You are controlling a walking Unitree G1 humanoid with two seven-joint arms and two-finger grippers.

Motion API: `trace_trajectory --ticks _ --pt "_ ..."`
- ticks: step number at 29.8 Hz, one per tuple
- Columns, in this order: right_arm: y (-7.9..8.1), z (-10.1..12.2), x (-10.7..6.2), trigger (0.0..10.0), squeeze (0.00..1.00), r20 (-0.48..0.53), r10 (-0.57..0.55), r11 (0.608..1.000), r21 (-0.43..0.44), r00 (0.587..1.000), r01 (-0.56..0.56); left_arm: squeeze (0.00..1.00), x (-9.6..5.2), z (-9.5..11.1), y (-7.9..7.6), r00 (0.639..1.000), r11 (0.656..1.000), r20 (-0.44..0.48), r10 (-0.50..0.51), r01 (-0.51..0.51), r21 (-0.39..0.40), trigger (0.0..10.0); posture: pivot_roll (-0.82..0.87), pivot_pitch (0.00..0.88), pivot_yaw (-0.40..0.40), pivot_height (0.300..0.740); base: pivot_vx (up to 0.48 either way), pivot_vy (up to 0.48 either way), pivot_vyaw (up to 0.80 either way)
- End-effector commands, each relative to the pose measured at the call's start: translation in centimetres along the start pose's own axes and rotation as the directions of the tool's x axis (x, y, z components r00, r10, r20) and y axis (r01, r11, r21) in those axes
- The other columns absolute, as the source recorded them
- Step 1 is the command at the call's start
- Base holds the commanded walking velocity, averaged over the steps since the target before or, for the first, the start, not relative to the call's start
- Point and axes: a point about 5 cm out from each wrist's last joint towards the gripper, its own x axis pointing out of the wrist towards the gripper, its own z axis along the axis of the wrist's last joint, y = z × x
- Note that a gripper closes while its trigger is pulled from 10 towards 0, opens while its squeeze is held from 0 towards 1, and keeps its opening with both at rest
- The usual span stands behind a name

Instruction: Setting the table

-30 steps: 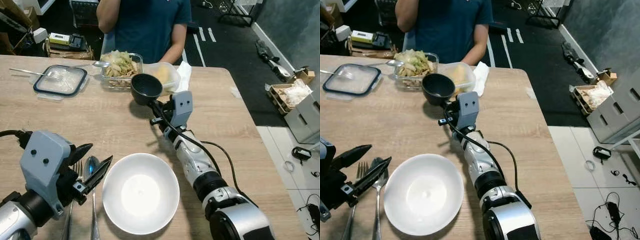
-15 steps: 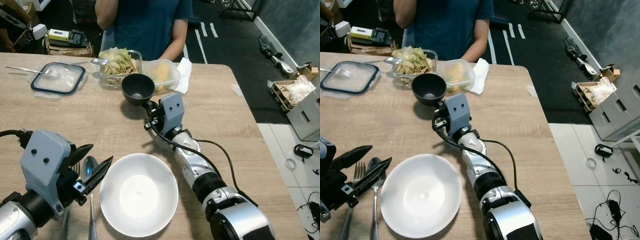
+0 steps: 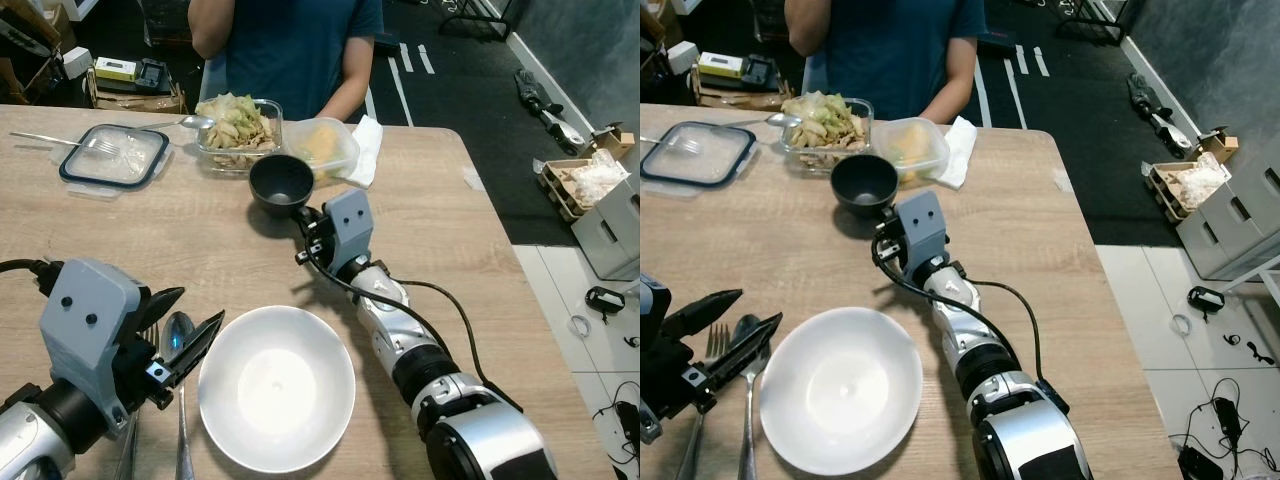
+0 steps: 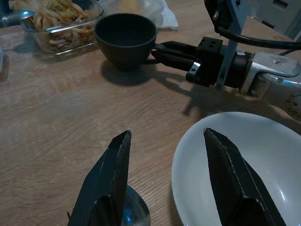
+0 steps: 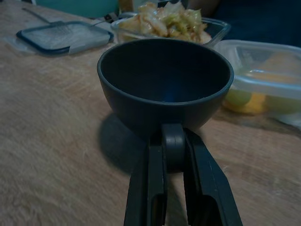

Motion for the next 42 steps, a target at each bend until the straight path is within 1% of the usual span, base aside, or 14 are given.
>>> trace_trajectory --ticks 1,5,6,7,8,9,10,20,21,25,30,36,40,42 --pt "0.2 -0.9 -0.5 10.0 0.00 -0.034 0.013 1.000 -0.001 0.999 -0.013 0.00 -0.1 -0.2 -0.5 1.000 1.000 -0.019 -0.024 0.024 0.001 10.0 0.40 0.193 -0.011 0.740 0.000 0.000 0.00" --pt "0.1 -1.0 -0.5 10.0 0.00 -0.041 0.017 1.000 -0.005 0.999 -0.017 0.00 -0.1 -0.2 -0.6 0.999 1.000 -0.020 -0.025 0.025 -0.001 10.0 0.40 0.188 -0.008 0.740 0.000 0.000 0.00" --pt "0.1 -1.0 -0.5 10.0 0.12 -0.041 0.016 1.000 -0.005 0.999 -0.016 0.00 0.0 -0.2 -0.6 0.999 1.000 -0.019 -0.025 0.025 -0.001 10.0 0.40 0.188 -0.008 0.740 0.000 0.000 0.00" --pt "0.1 -1.0 -0.5 10.0 0.12 -0.041 0.016 1.000 -0.005 0.999 -0.016 0.00 0.0 -0.2 -0.6 0.999 1.000 -0.019 -0.025 0.025 -0.001 10.0 0.40 0.188 -0.008 0.740 0.000 0.000 0.00" --pt "0.0 -1.0 -0.5 10.0 0.90 -0.041 0.011 1.000 -0.003 0.999 -0.011 0.00 0.0 -0.2 -0.6 0.999 1.000 -0.019 -0.025 0.025 -0.001 10.0 0.40 0.188 -0.008 0.740 0.000 0.000 0.00" --pt "0.0 -0.9 -0.5 10.0 0.91 -0.039 0.007 1.000 0.002 0.999 -0.007 0.00 -0.1 -0.2 -0.6 0.999 1.000 -0.020 -0.025 0.025 -0.001 10.0 0.40 0.184 -0.006 0.740 0.000 0.000 0.00" --pt "-0.1 -0.9 -0.4 10.0 1.00 -0.036 0.003 1.000 0.006 0.999 -0.003 0.00 -0.1 -0.2 -0.6 0.999 1.000 -0.021 -0.025 0.025 -0.001 10.0 0.40 0.184 -0.006 0.740 0.000 0.000 0.00" --pt "-0.8 0.1 -0.1 10.0 1.00 0.017 -0.041 0.997 0.065 0.999 0.040 0.00 0.0 -0.2 -0.7 0.999 1.000 -0.023 -0.028 0.028 -0.004 10.0 0.39 0.171 -0.005 0.740 0.000 0.000 0.00" --pt "-1.1 0.5 0.0 10.0 0.00 0.042 -0.052 0.995 0.085 0.998 0.048 0.00 0.1 -0.2 -0.7 0.999 1.000 -0.023 -0.028 0.028 -0.004 10.0 0.39 0.166 -0.006 0.740 0.000 0.000 0.00" --pt "-2.4 2.5 0.2 10.0 0.00 0.139 -0.062 0.991 0.129 0.988 0.044 0.00 0.2 -0.3 -0.8 0.999 1.000 -0.022 -0.027 0.027 -0.005 10.0 0.39 0.150 -0.005 0.740 0.000 0.000 0.00" --pt "-4.3 4.8 -0.4 10.0 0.00 0.238 -0.041 0.994 0.103 0.970 0.017 0.00 0.5 -0.3 -0.7 0.999 1.000 -0.015 -0.028 0.028 -0.007 10.0 0.37 0.135 -0.006 0.740 0.000 0.000 0.00" --pt "-5.6 5.0 -1.4 10.0 0.00 0.249 -0.079 0.997 0.042 0.965 0.071 0.00 1.0 -0.5 -0.6 1.000 1.000 -0.004 -0.027 0.027 -0.015 10.0 0.35 0.108 -0.013 0.740 0.000 0.000 0.00" --pt "-5.7 5.0 -1.5 10.0 0.00 0.253 -0.107 0.994 0.035 0.962 0.102 0.00 1.2 -0.6 -0.6 1.000 1.000 0.000 -0.027 0.027 -0.016 10.0 0.35 0.098 -0.013 0.740 0.000 0.000 0.00" --pt "-5.7 5.8 -1.2 10.0 0.00 0.275 -0.145 0.989 0.063 0.951 0.133 0.00 1.4 -0.6 -0.6 1.000 1.000 0.005 -0.025 0.025 -0.015 10.0 0.35 0.092 -0.012 0.740 0.000 0.000 0.00"
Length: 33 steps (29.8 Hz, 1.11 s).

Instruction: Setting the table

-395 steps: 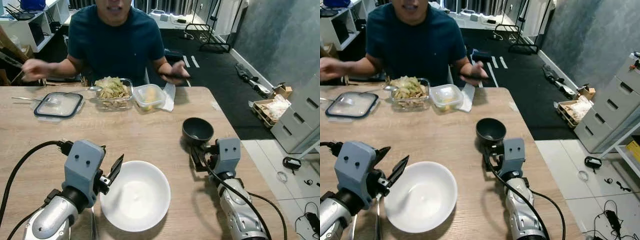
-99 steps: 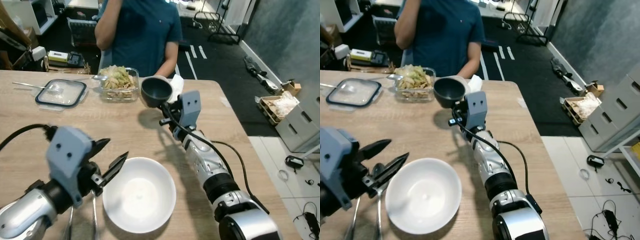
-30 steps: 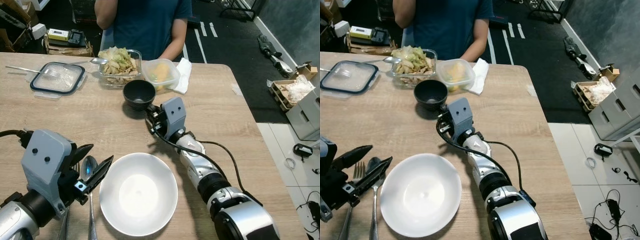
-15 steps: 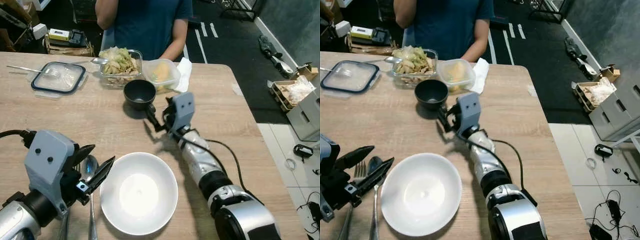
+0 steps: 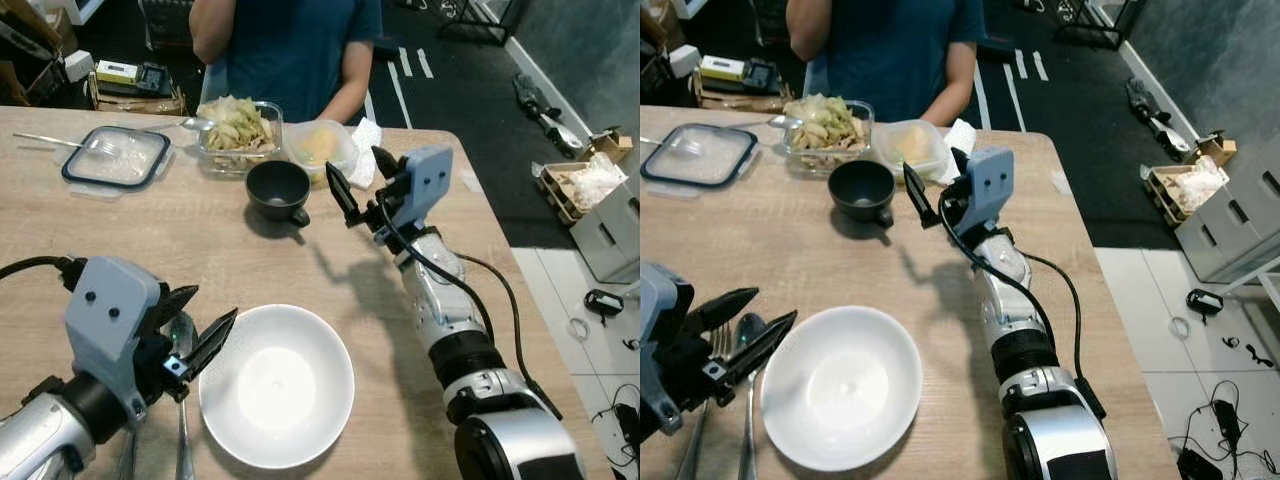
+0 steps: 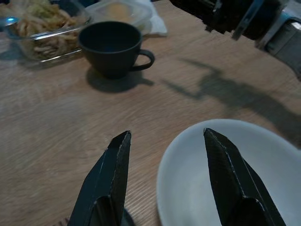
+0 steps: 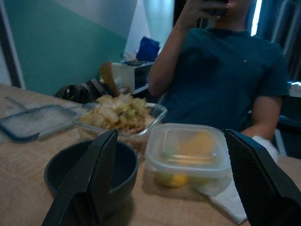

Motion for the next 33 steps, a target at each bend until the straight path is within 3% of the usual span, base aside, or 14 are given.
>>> trace_trajectory --ticks 1,3,6,8,10,14,15,16,19,20,24,33 --pt "-0.1 0.9 0.5 10.0 0.00 0.033 -0.055 0.998 0.031 0.998 0.054 0.00 0.2 -0.3 0.0 1.000 1.000 -0.005 0.004 -0.004 -0.001 10.0 0.35 0.089 -0.012 0.740 0.000 0.000 0.00" --pt "-0.1 1.2 1.1 10.0 0.00 0.036 -0.086 0.994 0.075 0.996 0.084 0.00 0.3 -0.3 0.1 1.000 1.000 -0.003 0.005 -0.005 0.000 10.0 0.35 0.084 -0.012 0.740 0.000 0.000 0.00" --pt "-0.1 0.0 2.6 10.0 0.00 -0.136 -0.172 0.978 0.097 0.976 0.186 0.00 0.5 -0.2 0.1 1.000 1.000 0.004 0.007 -0.007 0.002 10.0 0.36 0.082 -0.016 0.740 0.000 0.000 0.00" --pt "-0.2 -0.4 2.8 10.0 0.00 -0.189 -0.186 0.974 0.097 0.964 0.206 0.00 0.6 -0.3 0.1 1.000 1.000 0.005 0.007 -0.007 0.003 10.0 0.36 0.082 -0.016 0.740 0.000 0.000 0.00" --pt "-0.2 0.0 3.7 10.0 0.00 -0.200 -0.182 0.954 0.200 0.963 0.222 0.00 0.6 -0.3 0.1 1.000 1.000 0.006 0.008 -0.008 0.004 10.0 0.36 0.079 -0.018 0.740 0.000 0.000 0.00" --pt "-0.1 0.5 4.2 10.0 0.00 -0.185 -0.172 0.946 0.245 0.968 0.214 0.00 0.7 -0.3 0.1 1.000 1.000 0.008 0.008 -0.008 0.005 10.0 0.36 0.079 -0.018 0.740 0.000 0.000 0.00" --pt "1.3 0.6 5.2 10.0 0.00 -0.247 0.035 0.950 0.310 0.968 0.045 0.00 0.7 -0.1 0.2 1.000 1.000 0.011 -0.001 0.000 0.011 10.0 0.35 0.081 -0.024 0.740 0.000 0.000 0.00" --pt "2.1 0.4 5.3 10.0 0.00 -0.280 0.134 0.948 0.315 0.950 -0.041 0.00 0.7 0.0 0.2 1.000 1.000 0.013 -0.007 0.006 0.014 10.0 0.35 0.081 -0.024 0.740 0.000 0.000 0.00" --pt "2.6 -0.1 5.2 10.0 0.00 -0.329 0.214 0.945 0.309 0.920 -0.109 0.00 0.6 0.2 0.1 1.000 1.000 0.017 -0.017 0.017 0.019 10.0 0.35 0.085 -0.027 0.740 0.000 0.000 0.00" --pt "3.5 -0.5 5.0 10.0 0.00 -0.363 0.319 0.924 0.326 0.876 -0.201 0.00 0.5 0.3 0.2 1.000 0.999 0.021 -0.023 0.022 0.024 10.0 0.35 0.091 -0.029 0.740 0.000 0.000 0.00" --pt "4.5 -0.9 4.8 10.0 0.00 -0.373 0.389 0.898 0.357 0.842 -0.257 0.00 0.5 0.2 0.2 1.000 1.000 0.017 -0.019 0.019 0.025 10.0 0.35 0.095 -0.027 0.740 0.000 0.000 0.00" --pt "5.2 -2.9 3.6 10.0 0.00 -0.445 0.387 0.908 0.339 0.808 -0.248 0.00 0.4 0.2 0.1 1.000 1.000 0.010 -0.021 0.020 0.022 10.0 0.36 0.099 -0.017 0.740 0.000 0.000 0.00"
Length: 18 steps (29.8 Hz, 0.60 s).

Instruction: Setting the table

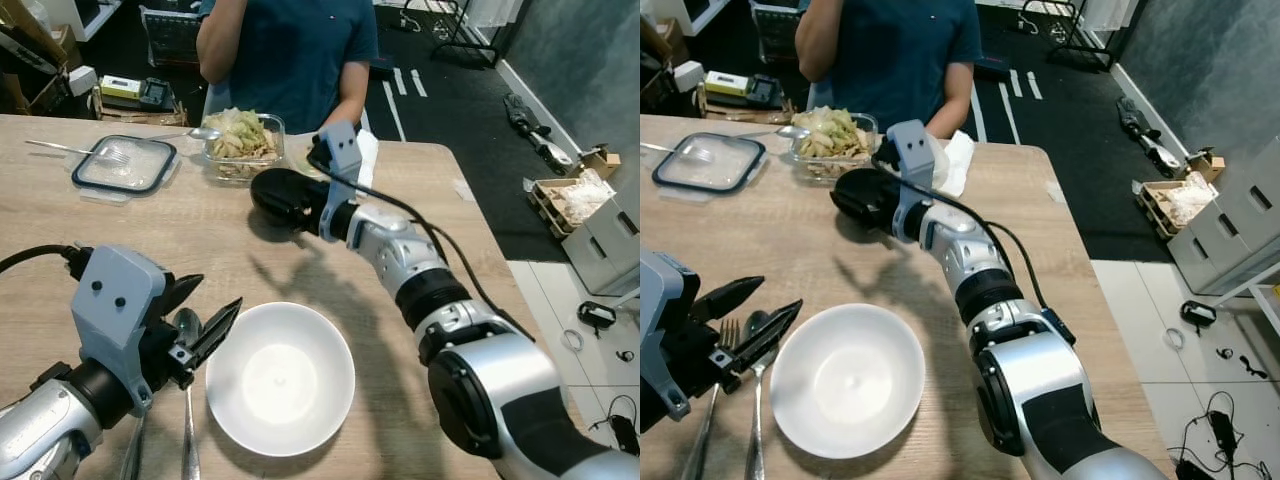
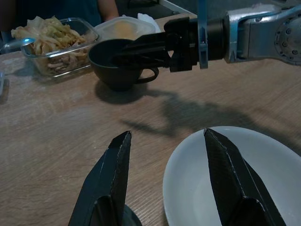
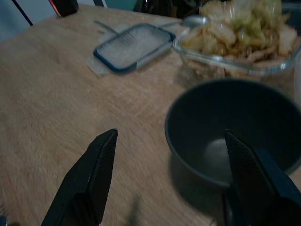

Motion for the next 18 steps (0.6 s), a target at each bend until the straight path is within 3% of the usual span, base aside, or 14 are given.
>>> trace_trajectory --ticks 1,2,3,4,6,8,14,16,18 --pt "-0.1 -0.6 -0.1 10.0 0.00 -0.019 -0.003 1.000 0.000 1.000 0.003 0.00 -0.2 -0.2 -0.2 1.000 1.000 -0.015 -0.016 0.016 -0.002 10.0 0.36 0.099 -0.017 0.740 0.000 0.000 0.00" --pt "-0.4 0.8 -0.2 10.0 0.00 0.042 -0.015 1.000 0.009 0.999 0.015 0.00 -0.2 -0.2 -0.2 1.000 1.000 -0.017 -0.015 0.015 -0.001 10.0 0.35 0.095 -0.017 0.740 0.000 0.000 0.00" --pt "-0.4 0.8 -0.2 10.0 0.00 0.042 -0.015 1.000 0.009 0.999 0.015 0.00 -0.2 -0.2 -0.2 1.000 1.000 -0.017 -0.015 0.015 -0.001 10.0 0.35 0.095 -0.017 0.740 0.000 0.000 0.00" --pt "-0.7 2.5 -0.3 10.0 0.00 0.119 -0.031 0.999 0.022 0.992 0.028 0.00 -0.2 -0.2 -0.2 1.000 1.000 -0.016 -0.014 0.014 -0.001 10.0 0.35 0.093 -0.017 0.740 0.000 0.000 0.00" --pt "-1.3 5.8 -0.9 10.0 0.00 0.268 -0.054 0.998 0.035 0.962 0.046 0.00 -0.1 -0.2 -0.2 1.000 1.000 -0.014 -0.013 0.013 -0.001 10.0 0.35 0.084 -0.017 0.740 0.000 0.000 0.00" --pt "-1.6 7.8 -1.4 10.0 0.00 0.344 -0.060 0.998 0.023 0.937 0.055 0.00 0.0 -0.2 -0.2 1.000 1.000 -0.012 -0.014 0.014 -0.002 10.0 0.35 0.077 -0.015 0.740 0.000 0.000 0.00" --pt "-2.4 9.7 -3.1 10.0 0.00 0.448 -0.078 0.995 -0.014 0.891 0.094 0.00 0.2 -0.5 -0.1 1.000 1.000 -0.013 -0.019 0.019 -0.006 10.0 0.32 0.040 -0.008 0.740 0.000 0.000 0.00" --pt "-3.0 9.7 -4.6 10.0 0.00 0.532 -0.115 0.988 -0.029 0.839 0.153 0.00 0.4 -0.7 0.0 1.000 1.000 -0.012 -0.025 0.024 -0.008 10.0 0.32 0.024 -0.007 0.740 0.000 0.000 0.00" --pt "-3.2 8.3 -6.8 10.0 0.00 0.606 -0.173 0.971 -0.026 0.777 0.236 0.00 0.7 -0.8 0.0 0.999 0.999 -0.010 -0.032 0.032 -0.012 10.0 0.30 0.005 0.004 0.740 0.000 0.000 0.00"
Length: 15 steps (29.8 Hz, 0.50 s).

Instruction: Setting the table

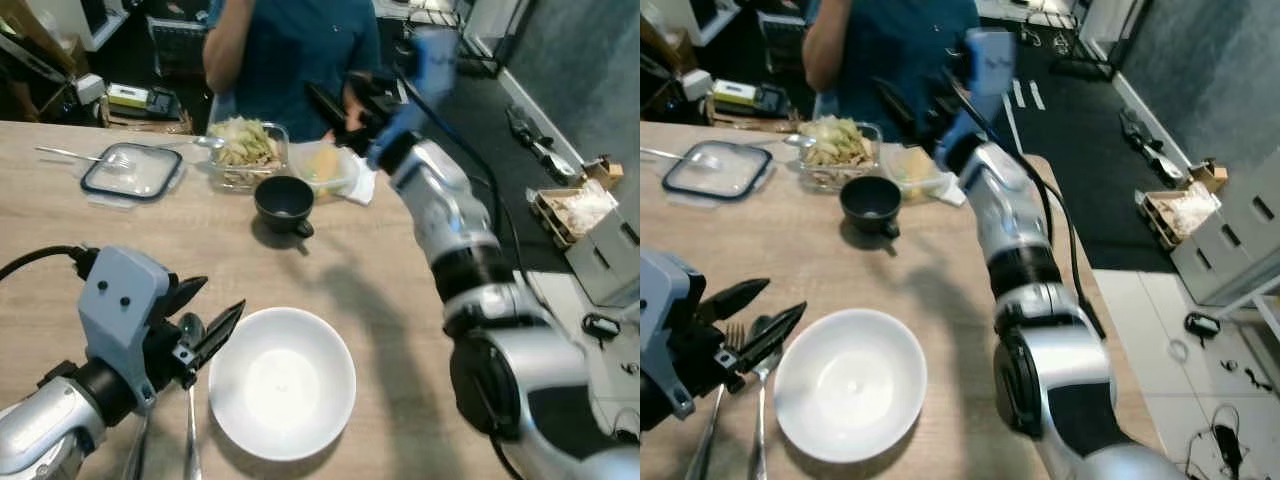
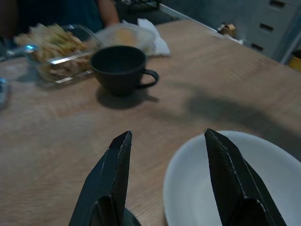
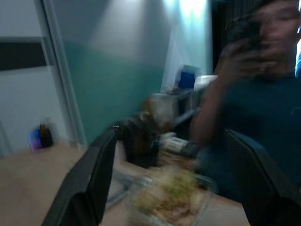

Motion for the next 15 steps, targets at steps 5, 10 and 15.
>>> trace_trajectory --ticks 5,10,15 --pt "-0.2 -0.2 -4.8 10.0 0.00 0.099 -0.121 0.989 -0.071 0.988 0.129 0.00 0.6 -0.5 0.0 1.000 1.000 -0.005 -0.019 0.019 -0.002 10.0 0.28 0.000 0.014 0.740 0.000 0.000 0.00" --pt "0.4 -1.2 -9.5 10.0 0.00 0.057 -0.196 0.966 -0.161 0.979 0.203 0.00 0.7 -0.8 0.3 1.000 1.000 -0.008 -0.017 0.017 -0.003 10.0 0.25 0.000 0.021 0.740 0.000 0.000 0.00" --pt "0.1 -2.6 -14.0 10.0 0.00 -0.023 -0.310 0.904 -0.316 0.950 0.287 0.00 1.9 -1.4 0.4 0.999 0.999 0.021 0.050 -0.050 -0.014 10.0 0.20 0.000 0.028 0.740 0.000 0.000 0.00"
